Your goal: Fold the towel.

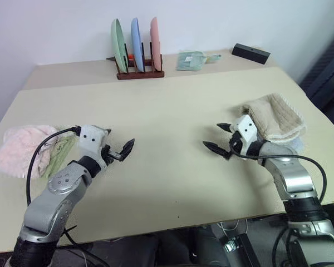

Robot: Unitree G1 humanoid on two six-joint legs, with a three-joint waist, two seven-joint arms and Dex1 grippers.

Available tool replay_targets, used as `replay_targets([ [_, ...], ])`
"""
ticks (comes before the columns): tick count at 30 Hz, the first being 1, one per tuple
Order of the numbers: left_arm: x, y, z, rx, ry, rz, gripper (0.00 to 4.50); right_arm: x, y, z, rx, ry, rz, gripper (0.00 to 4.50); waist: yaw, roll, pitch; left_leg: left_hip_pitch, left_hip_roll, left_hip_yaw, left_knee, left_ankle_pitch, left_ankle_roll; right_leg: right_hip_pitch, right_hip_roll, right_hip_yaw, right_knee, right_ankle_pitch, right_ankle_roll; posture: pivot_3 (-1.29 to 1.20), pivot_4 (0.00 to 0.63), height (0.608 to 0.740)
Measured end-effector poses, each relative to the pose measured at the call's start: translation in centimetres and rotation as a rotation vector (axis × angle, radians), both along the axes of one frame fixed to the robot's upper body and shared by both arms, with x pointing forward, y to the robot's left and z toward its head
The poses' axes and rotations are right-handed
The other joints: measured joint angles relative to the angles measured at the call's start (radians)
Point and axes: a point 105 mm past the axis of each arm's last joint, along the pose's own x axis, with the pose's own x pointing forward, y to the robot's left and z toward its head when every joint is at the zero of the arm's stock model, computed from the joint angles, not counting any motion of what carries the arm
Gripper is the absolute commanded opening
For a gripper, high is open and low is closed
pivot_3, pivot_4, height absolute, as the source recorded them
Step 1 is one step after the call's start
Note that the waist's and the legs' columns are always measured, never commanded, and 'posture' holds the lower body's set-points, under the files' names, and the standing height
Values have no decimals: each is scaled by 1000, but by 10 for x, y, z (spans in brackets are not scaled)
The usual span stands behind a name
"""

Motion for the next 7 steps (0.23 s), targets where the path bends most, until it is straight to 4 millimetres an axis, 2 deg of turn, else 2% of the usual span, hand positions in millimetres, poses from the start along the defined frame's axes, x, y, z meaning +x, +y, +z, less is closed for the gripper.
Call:
replay_targets([
  [7, 1, -5, -19, 2, 27, -18, 4473, -8, -5, 7, 3, -23, -23, 4500, 10, 0, 0, 0, 0, 0, 1, 0, 0, 1, -1, 0, 0, 0, 0, 0, 150, 740],
])
